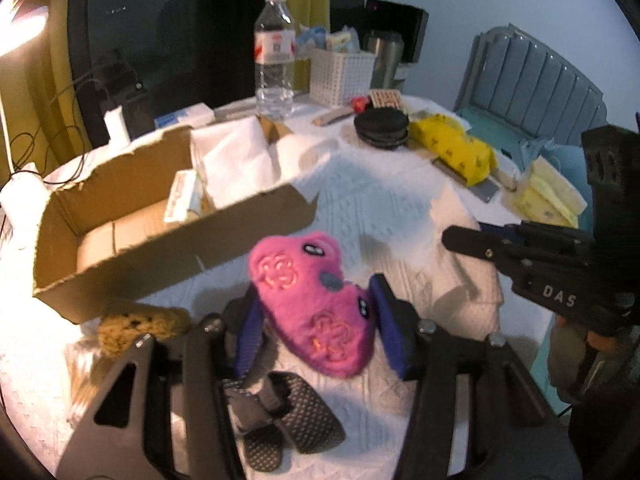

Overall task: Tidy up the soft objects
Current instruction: 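Grasp the pink fuzzy slipper with the left tool while the right tool lifts the cloth, then carry the pink slipper with the left tool and the cloth with the right tool to the box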

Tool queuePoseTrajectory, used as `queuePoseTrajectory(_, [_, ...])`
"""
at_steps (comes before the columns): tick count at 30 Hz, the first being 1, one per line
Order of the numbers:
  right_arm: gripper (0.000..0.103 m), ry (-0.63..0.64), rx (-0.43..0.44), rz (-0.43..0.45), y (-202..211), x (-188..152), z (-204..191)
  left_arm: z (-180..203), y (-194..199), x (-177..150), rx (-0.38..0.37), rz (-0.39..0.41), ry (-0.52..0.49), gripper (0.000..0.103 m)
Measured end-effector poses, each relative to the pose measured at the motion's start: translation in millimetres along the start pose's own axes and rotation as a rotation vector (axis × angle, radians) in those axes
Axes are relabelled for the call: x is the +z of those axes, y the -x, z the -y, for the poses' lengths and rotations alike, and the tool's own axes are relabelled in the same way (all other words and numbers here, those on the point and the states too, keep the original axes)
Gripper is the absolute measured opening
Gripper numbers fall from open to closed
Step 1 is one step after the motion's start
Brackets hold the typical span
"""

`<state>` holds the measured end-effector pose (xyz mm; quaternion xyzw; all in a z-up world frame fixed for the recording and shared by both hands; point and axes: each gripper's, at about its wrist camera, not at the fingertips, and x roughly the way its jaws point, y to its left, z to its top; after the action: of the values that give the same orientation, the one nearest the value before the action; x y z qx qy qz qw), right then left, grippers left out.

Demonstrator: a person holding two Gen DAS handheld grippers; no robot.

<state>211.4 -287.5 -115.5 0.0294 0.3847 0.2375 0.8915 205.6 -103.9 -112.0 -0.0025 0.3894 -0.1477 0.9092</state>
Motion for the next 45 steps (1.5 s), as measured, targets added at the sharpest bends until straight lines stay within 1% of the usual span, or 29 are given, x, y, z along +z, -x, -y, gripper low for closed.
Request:
queuePoseTrajectory(9, [0.013, 0.052, 0.010, 0.018, 2.3, 16.3, -31.8, -25.7, 36.5, 6.2, -0.017, 0.080, 0.026, 0.052])
queuePoseTrajectory(13, [0.013, 0.078, 0.017, 0.030, 2.8, 25.9, -47.4, -40.0, 50.7, 8.3, -0.013, 0.114, 0.038, 0.052])
queuePoseTrajectory(28, [0.013, 0.189, 0.039, 0.020, -12.2, 55.5, -100.6, -92.7, 82.0, 10.2, 0.019, 0.196, 0.093, 0.053])
queuePoseTrajectory(37, [0.013, 0.246, 0.057, 0.052, -23.1, 85.2, -118.8, -118.2, 84.4, 23.3, 0.057, 0.238, 0.125, 0.053])
queuePoseTrajectory(42, [0.013, 0.265, 0.055, 0.067, -29.6, 98.6, -119.1, -122.5, 77.1, 34.8, 0.076, 0.259, 0.123, 0.053])
queuePoseTrajectory(45, [0.013, 0.274, 0.054, 0.074, -34.5, 106.0, -116.9, -122.9, 68.5, 41.1, 0.096, 0.255, 0.114, 0.053])
